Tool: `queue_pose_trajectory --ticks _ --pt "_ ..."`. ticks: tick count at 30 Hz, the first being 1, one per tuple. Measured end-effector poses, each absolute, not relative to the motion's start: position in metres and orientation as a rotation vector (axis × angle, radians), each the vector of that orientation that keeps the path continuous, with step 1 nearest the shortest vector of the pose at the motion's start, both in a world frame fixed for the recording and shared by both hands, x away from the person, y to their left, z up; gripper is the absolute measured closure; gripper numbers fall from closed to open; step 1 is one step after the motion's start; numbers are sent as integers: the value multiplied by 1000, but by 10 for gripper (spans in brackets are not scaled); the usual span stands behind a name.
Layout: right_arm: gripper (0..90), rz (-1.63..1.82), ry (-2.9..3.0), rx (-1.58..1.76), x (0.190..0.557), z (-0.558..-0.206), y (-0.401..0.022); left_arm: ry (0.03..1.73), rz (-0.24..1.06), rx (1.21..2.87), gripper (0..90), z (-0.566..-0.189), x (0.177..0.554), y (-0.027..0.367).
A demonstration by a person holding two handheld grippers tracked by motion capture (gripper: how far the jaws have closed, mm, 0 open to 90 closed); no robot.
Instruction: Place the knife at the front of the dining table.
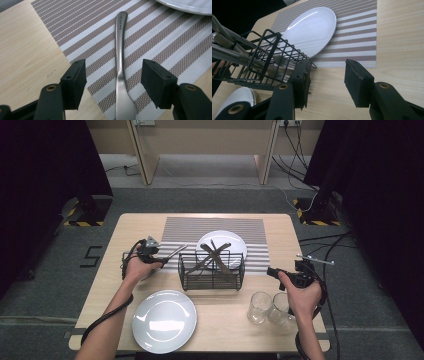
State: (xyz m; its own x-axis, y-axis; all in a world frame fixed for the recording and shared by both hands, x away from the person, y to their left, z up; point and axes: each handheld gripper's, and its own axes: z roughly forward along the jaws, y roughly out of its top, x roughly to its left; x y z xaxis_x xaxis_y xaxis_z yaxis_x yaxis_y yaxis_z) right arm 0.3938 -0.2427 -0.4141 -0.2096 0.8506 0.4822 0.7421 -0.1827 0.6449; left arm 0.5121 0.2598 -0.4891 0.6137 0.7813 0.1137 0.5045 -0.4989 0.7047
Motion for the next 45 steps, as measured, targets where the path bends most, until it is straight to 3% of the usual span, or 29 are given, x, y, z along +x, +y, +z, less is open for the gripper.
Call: queue_pose_trajectory --ticks 36,45 --pt "551 1364 1931 1896 394 -414 -242 1090 479 2267 438 -496 460 299" --pt "551 1371 1931 1900 394 -414 -242 1129 438 2266 492 -501 455 305"
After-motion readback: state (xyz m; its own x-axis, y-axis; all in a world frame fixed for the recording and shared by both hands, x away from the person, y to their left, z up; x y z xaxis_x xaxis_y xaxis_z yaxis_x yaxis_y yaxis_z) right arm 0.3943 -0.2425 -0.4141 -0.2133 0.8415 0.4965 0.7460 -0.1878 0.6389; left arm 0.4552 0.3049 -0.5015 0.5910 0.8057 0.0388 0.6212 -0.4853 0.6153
